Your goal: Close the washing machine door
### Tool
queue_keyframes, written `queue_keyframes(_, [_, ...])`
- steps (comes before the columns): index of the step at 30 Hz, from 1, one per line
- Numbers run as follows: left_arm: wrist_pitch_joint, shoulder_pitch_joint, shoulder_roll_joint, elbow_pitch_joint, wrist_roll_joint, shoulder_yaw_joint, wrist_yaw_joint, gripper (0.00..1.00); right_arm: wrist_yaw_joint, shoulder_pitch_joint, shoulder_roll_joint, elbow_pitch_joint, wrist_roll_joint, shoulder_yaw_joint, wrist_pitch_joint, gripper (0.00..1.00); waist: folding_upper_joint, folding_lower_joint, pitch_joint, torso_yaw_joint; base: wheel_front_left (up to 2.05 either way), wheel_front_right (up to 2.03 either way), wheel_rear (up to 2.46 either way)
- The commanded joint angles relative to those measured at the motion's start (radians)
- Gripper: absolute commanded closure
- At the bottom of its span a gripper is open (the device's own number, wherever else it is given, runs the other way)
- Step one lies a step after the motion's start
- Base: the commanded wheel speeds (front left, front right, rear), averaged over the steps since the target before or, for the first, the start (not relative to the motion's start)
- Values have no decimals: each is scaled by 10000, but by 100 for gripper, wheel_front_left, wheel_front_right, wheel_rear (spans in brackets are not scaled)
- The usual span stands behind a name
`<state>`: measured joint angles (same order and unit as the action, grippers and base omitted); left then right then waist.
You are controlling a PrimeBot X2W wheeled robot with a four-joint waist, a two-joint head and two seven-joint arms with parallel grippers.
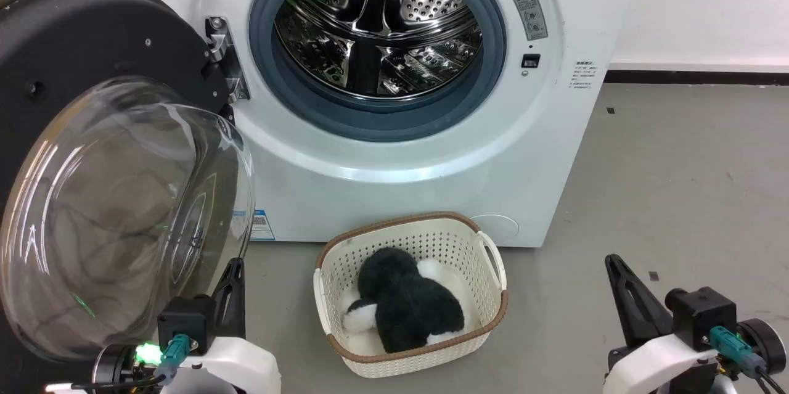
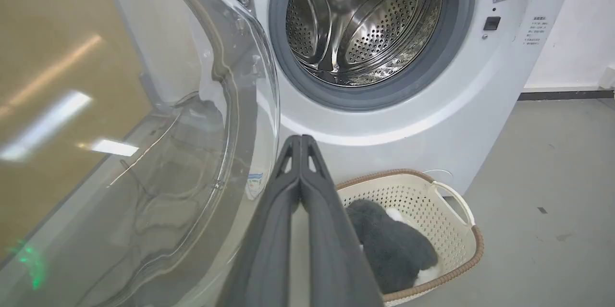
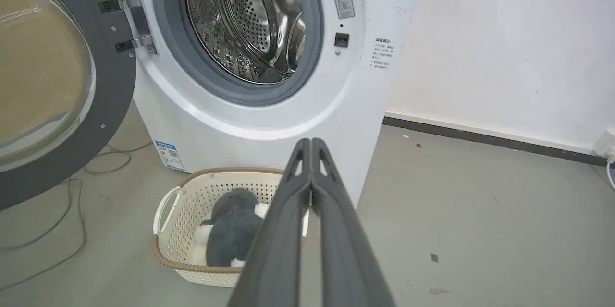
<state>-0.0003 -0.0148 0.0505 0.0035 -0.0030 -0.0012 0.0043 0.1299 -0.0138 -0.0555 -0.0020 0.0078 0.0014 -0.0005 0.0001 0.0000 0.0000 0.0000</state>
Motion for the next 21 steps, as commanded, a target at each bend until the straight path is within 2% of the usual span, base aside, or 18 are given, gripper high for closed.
queue_keyframes(1, [3,148,-3,-35,30,12,-43,100,8,138,53,20,-78,-14,5,100,-1,0,0,0,0,0,0])
queue_keyframes(21, [3,148,-3,-35,30,12,-43,100,8,138,53,20,-78,-14,5,100,-1,0,0,0,0,0,0])
